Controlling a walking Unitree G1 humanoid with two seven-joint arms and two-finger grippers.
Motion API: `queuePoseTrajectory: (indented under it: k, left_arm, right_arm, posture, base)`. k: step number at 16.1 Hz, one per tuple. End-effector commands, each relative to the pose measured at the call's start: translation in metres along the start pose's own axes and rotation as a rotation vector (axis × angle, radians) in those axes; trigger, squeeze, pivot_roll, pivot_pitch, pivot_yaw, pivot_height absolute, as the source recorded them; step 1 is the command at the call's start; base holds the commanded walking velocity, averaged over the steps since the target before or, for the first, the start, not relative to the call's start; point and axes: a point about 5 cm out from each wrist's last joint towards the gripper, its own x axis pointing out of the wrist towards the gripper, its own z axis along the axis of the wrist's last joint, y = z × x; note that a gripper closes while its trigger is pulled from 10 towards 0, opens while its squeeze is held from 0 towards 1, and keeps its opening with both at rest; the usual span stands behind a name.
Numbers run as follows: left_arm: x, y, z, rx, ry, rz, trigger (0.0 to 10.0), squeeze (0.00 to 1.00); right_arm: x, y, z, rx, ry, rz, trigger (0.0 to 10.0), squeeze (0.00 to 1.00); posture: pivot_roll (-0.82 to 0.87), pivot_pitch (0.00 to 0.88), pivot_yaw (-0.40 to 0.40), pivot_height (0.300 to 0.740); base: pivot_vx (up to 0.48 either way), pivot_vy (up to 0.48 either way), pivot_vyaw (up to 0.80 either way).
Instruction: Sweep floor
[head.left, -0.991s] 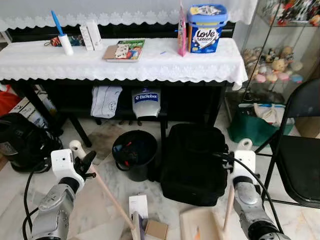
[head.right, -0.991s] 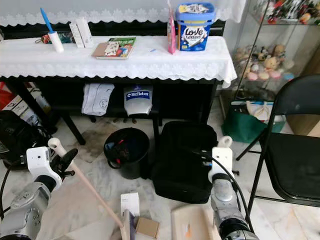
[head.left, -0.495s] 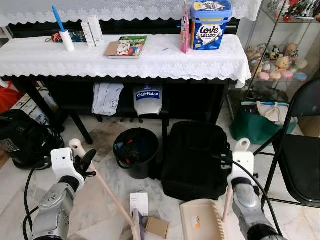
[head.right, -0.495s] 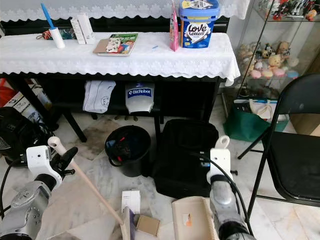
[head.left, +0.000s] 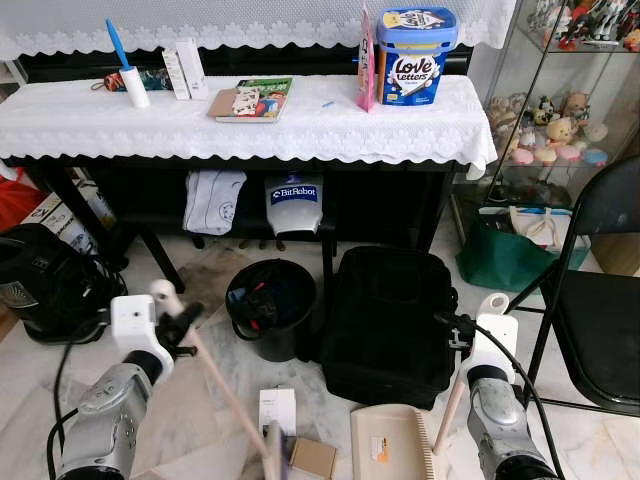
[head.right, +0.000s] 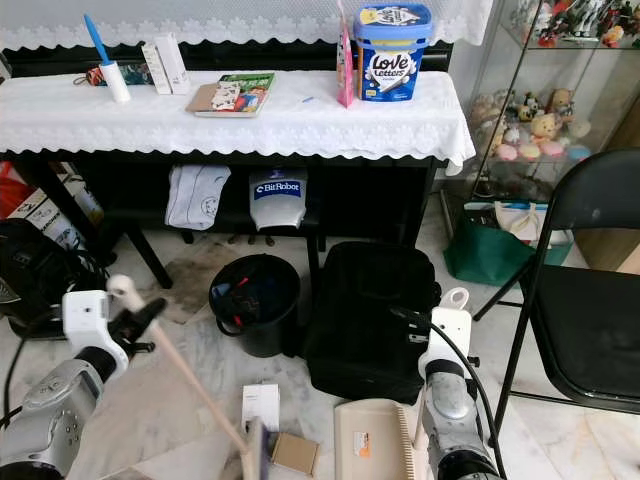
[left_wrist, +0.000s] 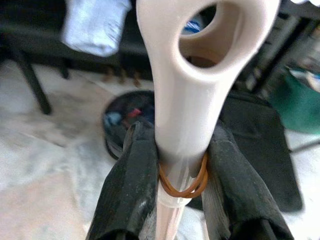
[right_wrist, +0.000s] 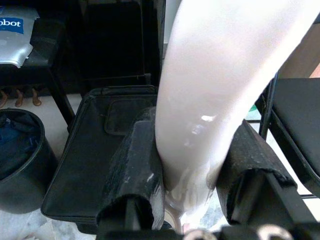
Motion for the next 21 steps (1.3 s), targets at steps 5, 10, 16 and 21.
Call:
queuePoseTrajectory:
  k: [5,10,16,21]
  left_arm:
    - [0.0,-0.023,0.003,-0.198,0.019,-0.182,10.0,0.0]
    - [0.001,-0.024,0.016,-0.274,-0.055,-0.181,10.0,0.0]
    - [-0.003,-0.011,0.057,-0.102,-0.32,0.032,10.0,0.0]
    - [-0.009,-0.015,0.083,-0.005,-0.497,0.134,10.0,0.0]
  right_arm:
    - [-0.006,0.007,-0.017,0.039,0.097,0.025,10.0,0.0]
    - [-0.004,0.008,-0.012,0.036,0.08,0.028,10.0,0.0]
    - [0.001,0.01,0.007,0.05,-0.04,0.057,10.0,0.0]
    - [0.003,0.018,0.027,0.062,-0.16,0.124,10.0,0.0]
  posture:
    - [0.16,0.0,0.078,0.74]
    - [0.16,0.0,0.072,0.74]
    - [0.15,0.0,0.065,0.74]
    - [0.14,0.0,0.046,0.74]
  base:
    - [0.0,0.0,0.0]
    - [0.0,0.0,0.0]
    - [0.0,0.0,0.0]
    - [0.0,0.0,0.0]
